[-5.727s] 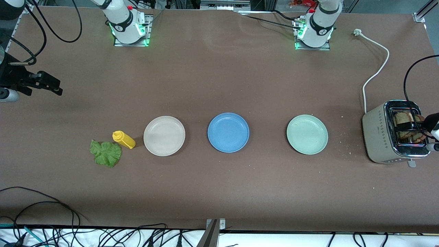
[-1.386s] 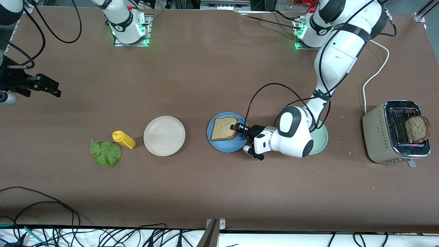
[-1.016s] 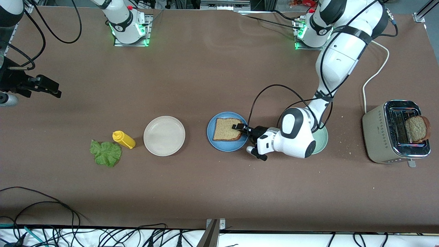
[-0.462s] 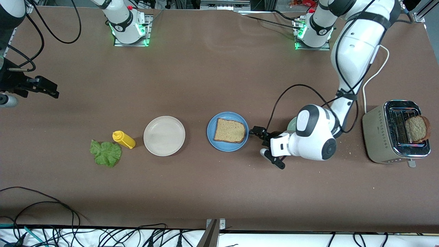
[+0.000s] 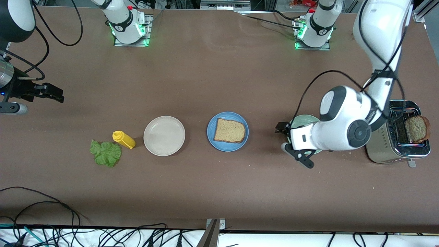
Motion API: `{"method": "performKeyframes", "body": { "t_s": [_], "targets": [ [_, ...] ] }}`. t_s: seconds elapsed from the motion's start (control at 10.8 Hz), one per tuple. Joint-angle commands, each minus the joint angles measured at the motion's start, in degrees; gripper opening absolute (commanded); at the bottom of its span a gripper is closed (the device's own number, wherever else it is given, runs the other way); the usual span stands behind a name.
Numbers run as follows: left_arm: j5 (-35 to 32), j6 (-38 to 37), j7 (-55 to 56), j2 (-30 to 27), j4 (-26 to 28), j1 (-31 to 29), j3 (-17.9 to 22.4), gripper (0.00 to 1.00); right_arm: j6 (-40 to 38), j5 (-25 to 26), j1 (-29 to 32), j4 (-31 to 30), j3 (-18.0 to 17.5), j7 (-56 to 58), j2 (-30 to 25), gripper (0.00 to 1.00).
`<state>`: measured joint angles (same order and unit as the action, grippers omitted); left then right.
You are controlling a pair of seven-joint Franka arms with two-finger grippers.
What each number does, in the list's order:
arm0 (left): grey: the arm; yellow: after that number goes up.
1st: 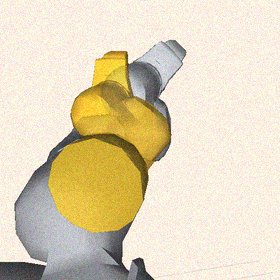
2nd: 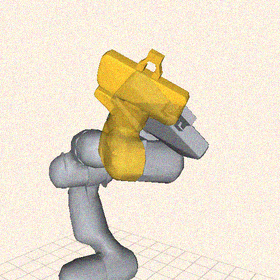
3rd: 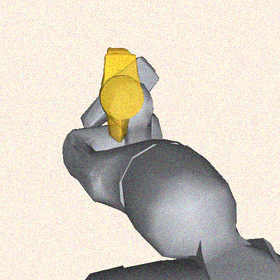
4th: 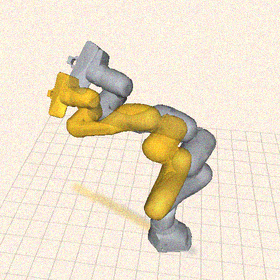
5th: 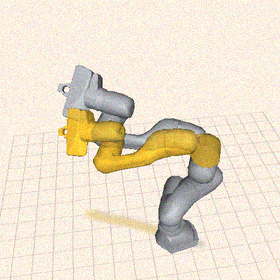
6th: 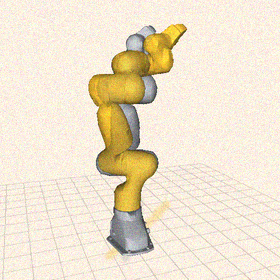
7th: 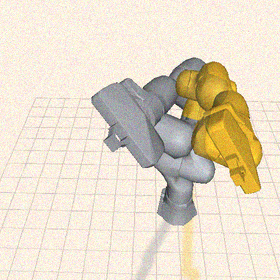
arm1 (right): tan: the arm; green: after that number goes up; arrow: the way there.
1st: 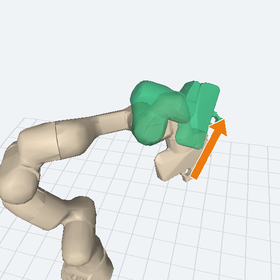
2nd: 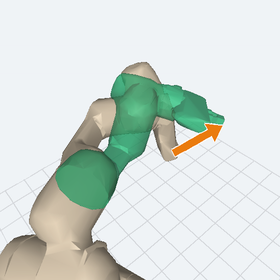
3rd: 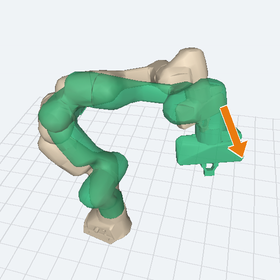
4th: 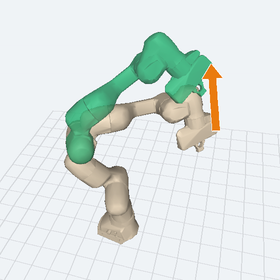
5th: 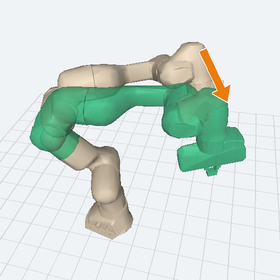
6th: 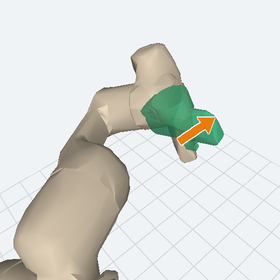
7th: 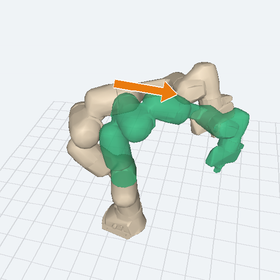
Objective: Make sandwich in blue plate with both arms
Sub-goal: 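Retract the left gripper while the right gripper reaches the lettuce leaf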
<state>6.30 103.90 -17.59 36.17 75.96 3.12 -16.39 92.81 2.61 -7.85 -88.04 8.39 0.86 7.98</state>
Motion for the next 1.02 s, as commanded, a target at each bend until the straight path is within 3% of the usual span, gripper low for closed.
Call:
{"method": "performKeyframes", "body": {
  "t_s": [0.0,0.46,0.92],
  "targets": [
    [-10.22,-5.01,2.12,-8.99,1.65,-1.09,0.66,1.0,-0.44,-3.57,0.38,1.12,0.04,0.28,1.23,1.0],
    [-11.39,-18.19,8.87,-20.95,1.65,-4.17,0.31,1.0,4.82,-4.02,0.21,2.6,0.04,0.72,8.96,1.0],
    [-10.6,-19.44,10.74,-21.58,1.56,-5.66,0.57,1.0,19.12,-5.68,-0.23,0.86,-0.4,1.69,18.01,1.0]
  ]
}}
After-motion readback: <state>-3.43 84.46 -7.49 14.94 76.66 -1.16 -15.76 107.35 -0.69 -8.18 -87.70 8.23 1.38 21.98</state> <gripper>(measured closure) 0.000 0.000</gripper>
